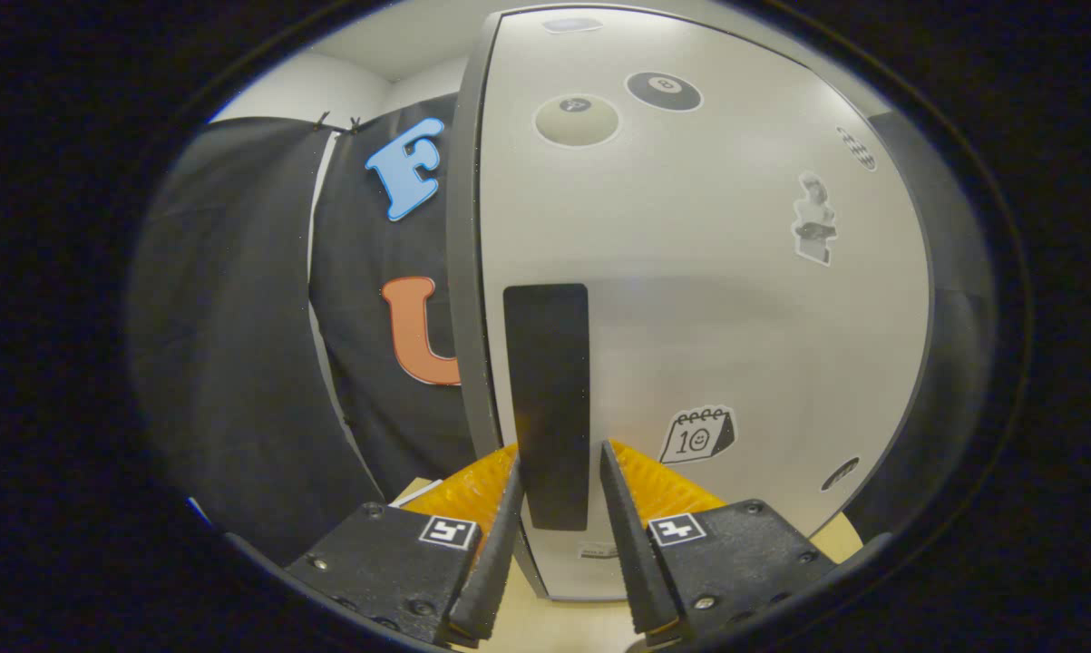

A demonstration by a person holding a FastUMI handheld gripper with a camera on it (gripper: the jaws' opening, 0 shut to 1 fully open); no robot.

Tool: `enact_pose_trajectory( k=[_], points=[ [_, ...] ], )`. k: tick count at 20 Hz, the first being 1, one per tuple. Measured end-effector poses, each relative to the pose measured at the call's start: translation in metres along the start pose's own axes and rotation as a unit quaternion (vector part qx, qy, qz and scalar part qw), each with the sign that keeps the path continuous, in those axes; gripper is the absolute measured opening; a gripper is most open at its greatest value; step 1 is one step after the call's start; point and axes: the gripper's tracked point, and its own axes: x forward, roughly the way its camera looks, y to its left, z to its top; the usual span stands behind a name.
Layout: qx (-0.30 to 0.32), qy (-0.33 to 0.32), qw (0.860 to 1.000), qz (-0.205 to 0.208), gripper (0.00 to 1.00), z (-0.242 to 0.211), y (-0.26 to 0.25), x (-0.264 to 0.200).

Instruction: Open the shoe cabinet door, grab the shoes and put them into the shoe cabinet, then close the shoe cabinet door.

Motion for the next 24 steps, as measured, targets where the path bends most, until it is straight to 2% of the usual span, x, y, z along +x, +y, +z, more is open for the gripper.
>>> enact_pose_trajectory(
  k=[2, 3, 5, 11, 17, 21, 24],
  points=[
    [0.0, -0.005, 1.0, 0.003, 0.48, 0.001, 0.004, -0.002],
    [-0.009, -0.004, 1.0, 0.001, 0.41, 0.003, 0.001, -0.003],
    [-0.01, 0.0, 1.0, 0.015, 0.37, -0.001, 0.002, -0.003],
    [-0.026, 0.007, 0.998, 0.056, 0.31, -0.003, 0.004, -0.029],
    [-0.029, 0.014, 0.994, 0.102, 0.29, -0.01, -0.008, -0.087],
    [-0.025, 0.021, 0.994, 0.103, 0.28, -0.014, -0.034, -0.139],
    [-0.024, 0.024, 0.995, 0.089, 0.27, -0.018, -0.058, -0.171]
  ],
)
